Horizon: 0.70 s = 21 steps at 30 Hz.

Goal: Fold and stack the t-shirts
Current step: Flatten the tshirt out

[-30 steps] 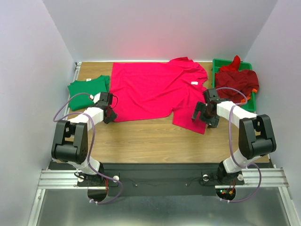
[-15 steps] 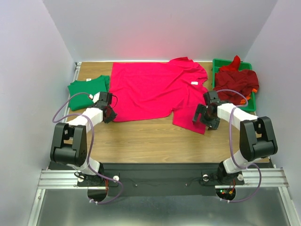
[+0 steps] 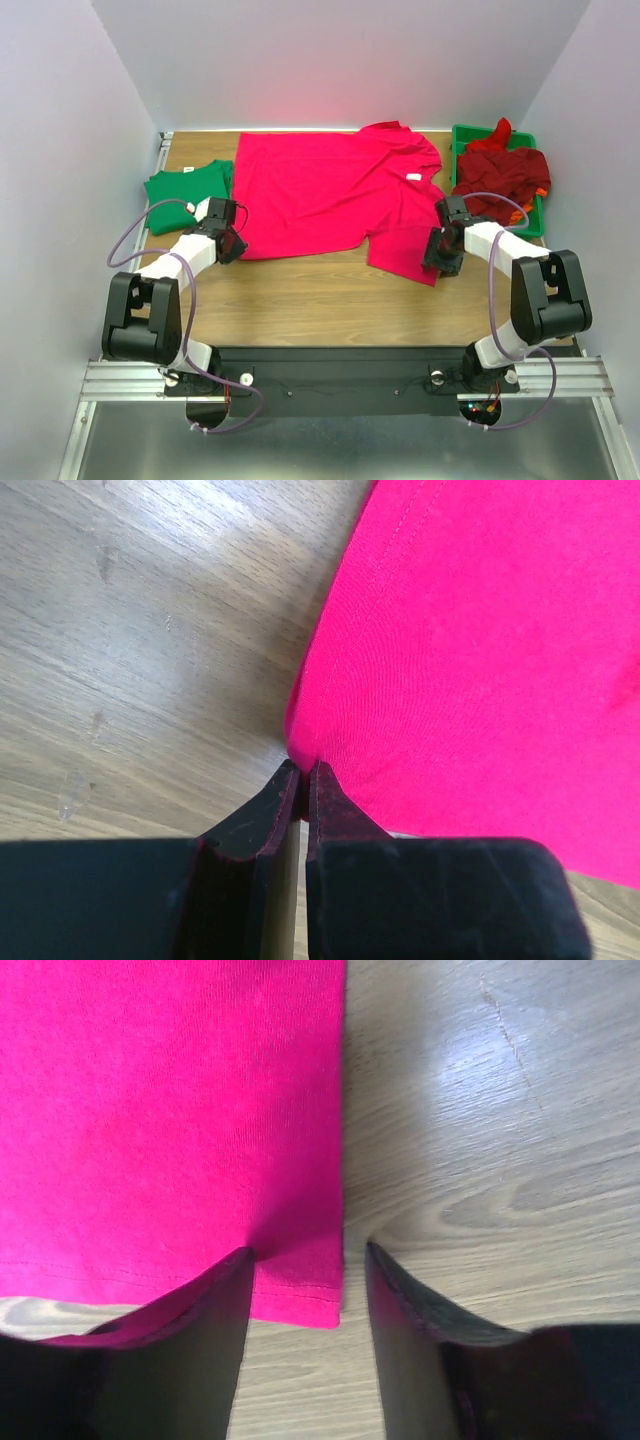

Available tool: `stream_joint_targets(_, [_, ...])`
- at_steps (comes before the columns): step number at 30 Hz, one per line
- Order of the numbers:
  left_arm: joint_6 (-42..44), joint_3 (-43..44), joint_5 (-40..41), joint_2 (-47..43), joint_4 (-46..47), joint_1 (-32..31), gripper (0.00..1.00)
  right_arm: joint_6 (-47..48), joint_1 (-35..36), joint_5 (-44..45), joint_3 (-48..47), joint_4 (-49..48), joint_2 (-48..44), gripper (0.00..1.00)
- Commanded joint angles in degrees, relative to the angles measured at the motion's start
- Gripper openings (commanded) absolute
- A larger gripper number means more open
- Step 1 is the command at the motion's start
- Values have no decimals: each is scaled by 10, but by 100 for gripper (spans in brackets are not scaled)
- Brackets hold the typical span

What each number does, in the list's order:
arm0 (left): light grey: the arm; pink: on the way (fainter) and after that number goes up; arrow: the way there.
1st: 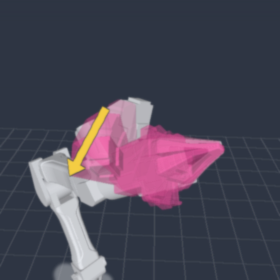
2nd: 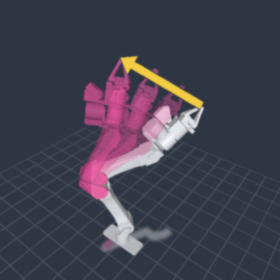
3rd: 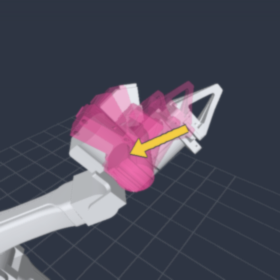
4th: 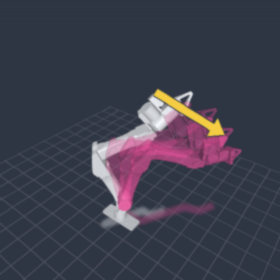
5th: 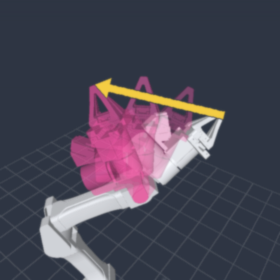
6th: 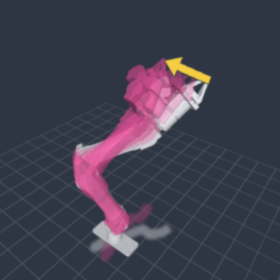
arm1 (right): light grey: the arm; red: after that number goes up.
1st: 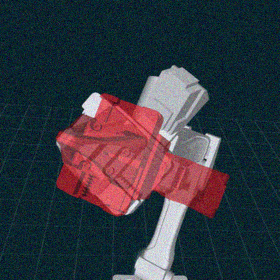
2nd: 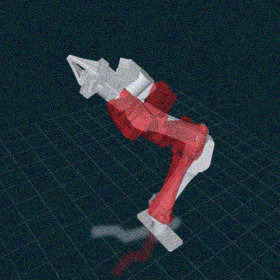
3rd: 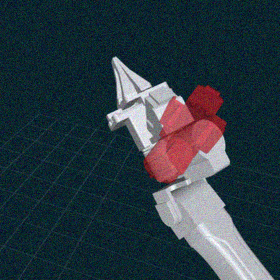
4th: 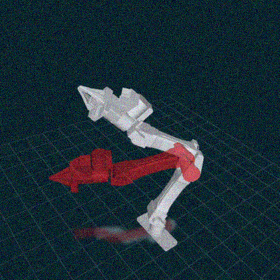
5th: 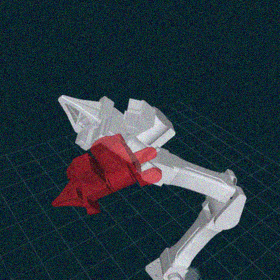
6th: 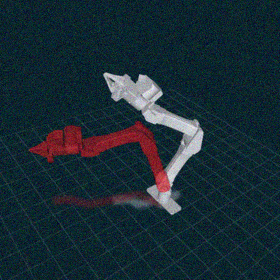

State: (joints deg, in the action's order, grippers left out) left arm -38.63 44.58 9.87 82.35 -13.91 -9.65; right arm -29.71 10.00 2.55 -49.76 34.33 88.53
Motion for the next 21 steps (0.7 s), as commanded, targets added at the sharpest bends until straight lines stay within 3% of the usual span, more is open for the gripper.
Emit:
stream_joint_targets(1, [-7, -10, 8, -32, -14, 1, 0, 10, 1, -62, 14, 7, 17, 45])
stream_joint_targets(3, [-8, -12, 8, -36, -13, 1, 0, 14, 1, -73, 14, 7, 27, 39])
stream_joint_targets(6, [-7, -16, 7, -41, -15, 1, 0, 18, 1, -81, 18, 4, 37, 18])
stream_joint_targets(11, [-8, -25, 5, -53, -15, 1, 0, 18, 1, -83, 16, 3, 44, 0])
stream_joint_targets(21, [1, -27, -4, -109, -50, 1, 0, 37, 1, -33, -42, 83, -54, 0])
